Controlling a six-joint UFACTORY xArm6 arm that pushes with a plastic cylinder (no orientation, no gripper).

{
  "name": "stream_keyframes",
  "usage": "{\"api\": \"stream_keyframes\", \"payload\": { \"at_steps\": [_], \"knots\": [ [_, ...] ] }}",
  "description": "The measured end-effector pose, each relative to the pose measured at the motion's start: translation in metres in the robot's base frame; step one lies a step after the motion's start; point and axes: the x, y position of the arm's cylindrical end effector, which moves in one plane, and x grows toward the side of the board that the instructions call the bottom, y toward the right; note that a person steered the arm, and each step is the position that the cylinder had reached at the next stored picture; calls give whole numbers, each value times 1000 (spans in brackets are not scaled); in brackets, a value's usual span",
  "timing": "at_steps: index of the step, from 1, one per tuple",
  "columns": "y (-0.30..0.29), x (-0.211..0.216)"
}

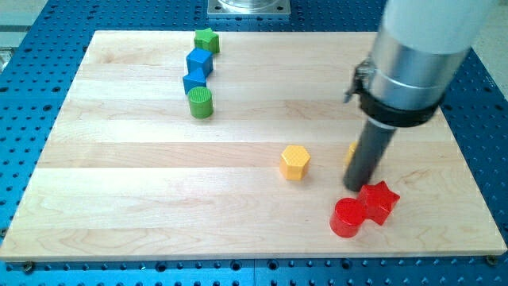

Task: Move the red star horizontally right to the red circle

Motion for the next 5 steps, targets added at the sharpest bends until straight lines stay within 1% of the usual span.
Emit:
{"api": "stream_keyframes", "payload": {
  "at_steps": [1,2,3,5],
  "knots": [
    [-18,8],
    [-2,15],
    [-1,22],
    [71,25]
  ]
}}
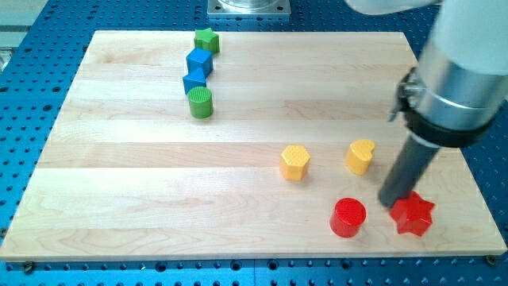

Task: Move the red star horizontally right to the red circle

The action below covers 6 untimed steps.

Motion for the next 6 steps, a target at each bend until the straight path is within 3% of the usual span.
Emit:
{"api": "stream_keyframes", "payload": {
  "at_steps": [1,2,4,5,6],
  "knots": [
    [21,-6],
    [-19,-13],
    [-183,-16],
    [-201,6],
    [-161,8]
  ]
}}
